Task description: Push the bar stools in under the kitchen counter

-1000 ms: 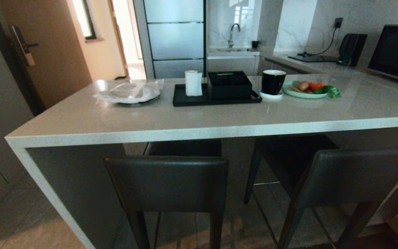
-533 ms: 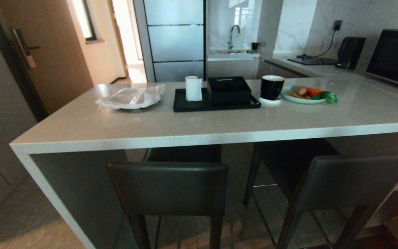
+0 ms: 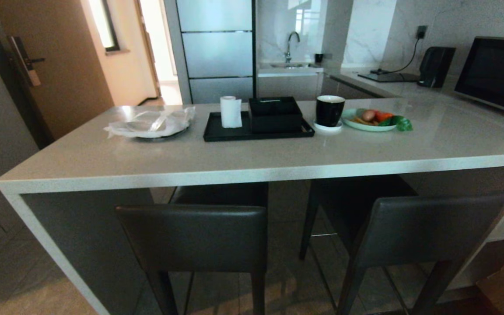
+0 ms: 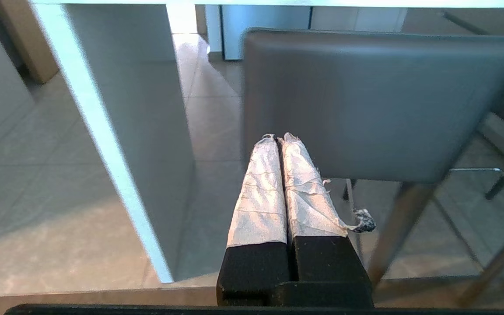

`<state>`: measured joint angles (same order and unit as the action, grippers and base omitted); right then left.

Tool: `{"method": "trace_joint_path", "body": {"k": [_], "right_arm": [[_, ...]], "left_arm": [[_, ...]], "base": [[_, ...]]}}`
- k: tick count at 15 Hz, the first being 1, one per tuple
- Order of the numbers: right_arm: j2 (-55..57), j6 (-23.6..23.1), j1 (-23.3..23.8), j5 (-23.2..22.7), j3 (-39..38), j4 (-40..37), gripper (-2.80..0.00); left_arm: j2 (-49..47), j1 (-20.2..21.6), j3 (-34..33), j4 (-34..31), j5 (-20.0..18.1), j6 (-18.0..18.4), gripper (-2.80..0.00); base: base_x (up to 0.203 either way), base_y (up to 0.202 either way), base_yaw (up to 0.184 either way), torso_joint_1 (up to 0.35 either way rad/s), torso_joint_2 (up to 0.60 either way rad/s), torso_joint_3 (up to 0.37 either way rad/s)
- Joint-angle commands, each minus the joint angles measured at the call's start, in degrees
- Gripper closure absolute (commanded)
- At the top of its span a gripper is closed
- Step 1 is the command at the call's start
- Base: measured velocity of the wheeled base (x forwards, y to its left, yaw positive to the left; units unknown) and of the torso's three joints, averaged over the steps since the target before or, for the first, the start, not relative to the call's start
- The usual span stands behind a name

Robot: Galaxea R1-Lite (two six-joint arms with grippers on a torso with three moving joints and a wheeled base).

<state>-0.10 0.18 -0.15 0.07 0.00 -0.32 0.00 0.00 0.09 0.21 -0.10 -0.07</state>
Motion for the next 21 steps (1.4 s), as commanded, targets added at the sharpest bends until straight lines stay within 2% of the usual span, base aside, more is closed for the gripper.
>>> {"method": "trace_joint_path", "body": {"k": [1, 15, 21], "right_arm": [[0.1, 0.0, 0.0, 0.0, -0.1, 0.0, 0.00], [0.1, 0.0, 0.0, 0.0, -0.1, 0.0, 0.00], [0.1, 0.3, 0.0, 0.1, -0.1, 0.0, 0.00]], "left_arm": [[-0.1, 0.0, 0.0, 0.1, 0.0, 0.0, 0.00], [-0.1, 0.0, -0.1, 0.3, 0.0, -0.4, 0.00], [-0.1, 0.1, -0.1, 0.3, 0.1, -0.4, 0.00]], "base": [[0.000, -0.197, -0.001, 0.005, 0.00, 0.000], [0.000, -0.191, 0.001, 0.003, 0.00, 0.002], [0.000, -0.018, -0.001, 0.000, 0.00, 0.000]]}}
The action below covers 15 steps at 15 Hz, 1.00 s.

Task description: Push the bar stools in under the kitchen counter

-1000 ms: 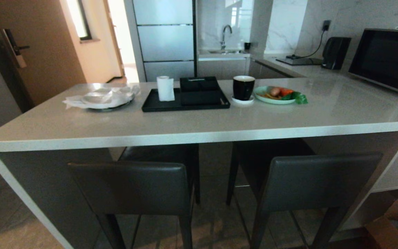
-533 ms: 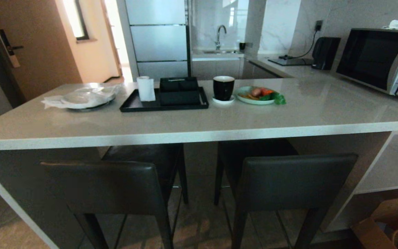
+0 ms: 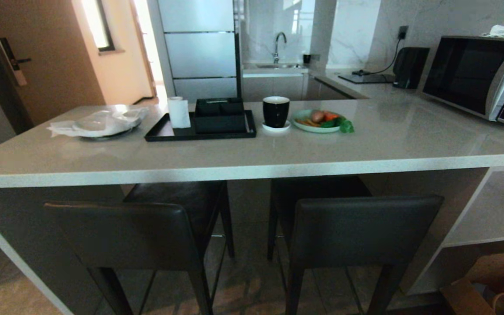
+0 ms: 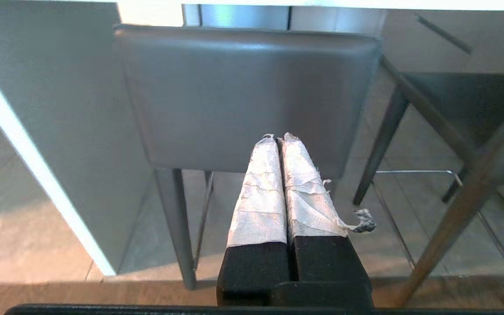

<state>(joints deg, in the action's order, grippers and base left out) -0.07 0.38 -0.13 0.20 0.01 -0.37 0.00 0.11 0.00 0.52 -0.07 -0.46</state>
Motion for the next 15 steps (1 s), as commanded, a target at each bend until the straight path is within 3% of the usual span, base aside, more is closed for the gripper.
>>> {"method": "trace_joint_path", "body": {"k": [1, 15], "right_arm": [[0.1, 0.0, 0.0, 0.0, -0.1, 0.0, 0.00], [0.1, -0.1, 0.0, -0.2, -0.1, 0.1, 0.00]], "left_arm": [[-0.1, 0.1, 0.0, 0.0, 0.0, -0.1, 0.00], [-0.1, 0.0, 0.0, 0.0, 0.0, 0.0, 0.00]], "base": [[0.000, 0.000, 0.000, 0.000, 0.00, 0.000], [0.000, 0.000, 0.000, 0.000, 0.00, 0.000]]}}
